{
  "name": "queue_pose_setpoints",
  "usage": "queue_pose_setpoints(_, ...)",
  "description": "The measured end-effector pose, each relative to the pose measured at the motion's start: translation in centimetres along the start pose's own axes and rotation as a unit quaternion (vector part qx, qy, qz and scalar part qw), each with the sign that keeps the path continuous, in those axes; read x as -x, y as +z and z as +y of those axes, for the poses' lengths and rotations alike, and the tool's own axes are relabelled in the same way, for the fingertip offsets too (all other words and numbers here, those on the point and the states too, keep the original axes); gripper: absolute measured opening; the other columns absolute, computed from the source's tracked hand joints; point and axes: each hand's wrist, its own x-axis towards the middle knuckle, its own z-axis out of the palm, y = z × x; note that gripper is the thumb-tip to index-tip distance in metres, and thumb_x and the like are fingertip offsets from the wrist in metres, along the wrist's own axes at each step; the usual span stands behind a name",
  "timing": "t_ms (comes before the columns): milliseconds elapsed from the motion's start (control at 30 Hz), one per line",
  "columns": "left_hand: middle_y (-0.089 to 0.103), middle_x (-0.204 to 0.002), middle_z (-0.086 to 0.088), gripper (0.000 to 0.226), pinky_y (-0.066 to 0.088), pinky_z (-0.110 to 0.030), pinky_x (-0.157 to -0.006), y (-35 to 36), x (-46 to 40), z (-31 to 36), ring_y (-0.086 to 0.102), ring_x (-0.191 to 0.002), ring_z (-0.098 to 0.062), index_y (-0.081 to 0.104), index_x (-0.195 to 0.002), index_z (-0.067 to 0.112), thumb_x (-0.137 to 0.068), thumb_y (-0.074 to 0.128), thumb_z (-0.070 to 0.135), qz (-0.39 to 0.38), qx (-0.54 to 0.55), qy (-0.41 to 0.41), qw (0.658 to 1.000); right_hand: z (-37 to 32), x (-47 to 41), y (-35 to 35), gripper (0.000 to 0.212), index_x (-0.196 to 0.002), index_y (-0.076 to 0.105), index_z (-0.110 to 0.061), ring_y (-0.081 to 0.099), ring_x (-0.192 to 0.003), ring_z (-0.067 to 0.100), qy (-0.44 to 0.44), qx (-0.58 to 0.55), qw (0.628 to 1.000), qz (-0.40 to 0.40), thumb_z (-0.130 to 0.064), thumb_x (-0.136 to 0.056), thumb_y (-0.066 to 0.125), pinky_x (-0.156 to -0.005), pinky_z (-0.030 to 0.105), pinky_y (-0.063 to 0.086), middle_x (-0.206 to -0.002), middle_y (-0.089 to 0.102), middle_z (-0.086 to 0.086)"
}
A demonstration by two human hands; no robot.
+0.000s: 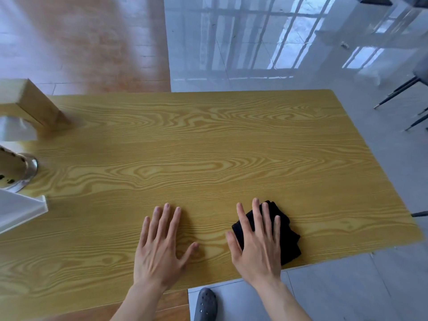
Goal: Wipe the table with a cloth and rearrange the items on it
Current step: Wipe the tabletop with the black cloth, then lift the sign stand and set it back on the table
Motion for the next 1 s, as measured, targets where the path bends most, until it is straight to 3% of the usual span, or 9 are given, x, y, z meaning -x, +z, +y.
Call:
queue_pose_setpoints(167,0.021,-0.169,-0.004,0.090,0.016,-0.047,-0.125,-1.8,0.0,0.0,0.013,-0.158,-0.024,0.025,-0.161,0.022,-0.090,0.030,0.079,0.002,0.011,-0.010,1.000,-2.4,-1.5,-0.7,0.072,-0.159,0.028,-0.028,0.008,-0.158,0.027,-0.031,-0.013,0.999,-0.042,-0.066,-0.098,0.026,-0.126,0.052,0.015,-0.170,0.014,0.008)
queue_pose_setpoints(367,0.031,-0.166,0.000,0.087,0.015,-0.041,-0.123,-6.9,0.4,-1.7,0.022,-0.156,-0.017,0.024,-0.161,0.024,-0.092,0.029,0.078,0.044,0.051,-0.044,0.997,-7.1,-3.3,-3.5,0.071,-0.161,0.014,-0.033,0.006,-0.158,0.021,-0.090,-0.067,0.986,-0.122,-0.062,-0.099,0.032,-0.128,0.038,0.007,-0.172,0.007,0.001)
queue_pose_setpoints(467,0.047,-0.156,0.004,0.079,0.020,-0.035,-0.120,-9.7,1.0,-3.8,0.040,-0.147,-0.014,0.034,-0.156,0.023,-0.094,0.035,0.072,0.085,0.084,-0.047,0.992,-11.2,-4.3,-5.3,0.067,-0.160,0.019,-0.033,0.016,-0.156,0.020,-0.115,-0.096,0.978,-0.145,-0.056,-0.101,0.040,-0.127,0.037,0.019,-0.171,0.012,-0.003)
queue_pose_setpoints(567,0.057,-0.144,0.009,0.070,0.035,-0.031,-0.114,-12.6,2.0,-6.4,0.052,-0.136,-0.014,0.040,-0.151,0.027,-0.093,0.042,0.067,0.135,0.125,-0.103,0.977,-16.2,-5.1,-6.7,0.064,-0.158,0.026,-0.034,0.028,-0.152,0.019,-0.142,-0.117,0.970,-0.158,-0.052,-0.101,0.046,-0.120,0.036,0.033,-0.169,0.020,-0.007)
queue_pose_setpoints(767,0.064,-0.128,0.013,0.059,0.053,-0.034,-0.086,-16.4,4.9,-13.7,0.063,-0.117,-0.016,0.053,-0.135,0.034,-0.091,0.040,0.071,0.204,0.209,-0.257,0.921,-26.7,-6.1,-7.8,0.052,-0.147,0.047,-0.033,0.044,-0.143,0.016,-0.177,-0.170,0.954,-0.171,-0.049,-0.098,0.053,-0.112,0.032,0.039,-0.157,0.044,-0.007)
queue_pose_setpoints(900,0.065,-0.118,0.010,0.046,0.044,-0.033,-0.071,-17.9,6.9,-19.4,0.065,-0.105,-0.020,0.058,-0.124,0.029,-0.090,0.050,0.059,0.258,0.262,-0.354,0.860,-33.6,-6.2,-7.3,0.042,-0.132,0.062,-0.031,0.062,-0.120,0.013,-0.164,-0.227,0.944,-0.177,-0.045,-0.093,0.064,-0.097,0.028,0.048,-0.134,0.064,-0.008)
queue_pose_setpoints(1000,0.064,-0.118,0.005,0.035,0.039,-0.033,-0.069,-18.8,7.9,-23.3,0.061,-0.096,-0.016,0.057,-0.121,0.026,-0.093,0.062,0.045,0.304,0.321,-0.432,0.786,-38.0,-6.0,-6.5,0.041,-0.128,0.064,-0.030,0.066,-0.114,0.013,-0.130,-0.287,0.929,-0.193,-0.043,-0.090,0.070,-0.098,0.030,0.052,-0.128,0.069,-0.007)
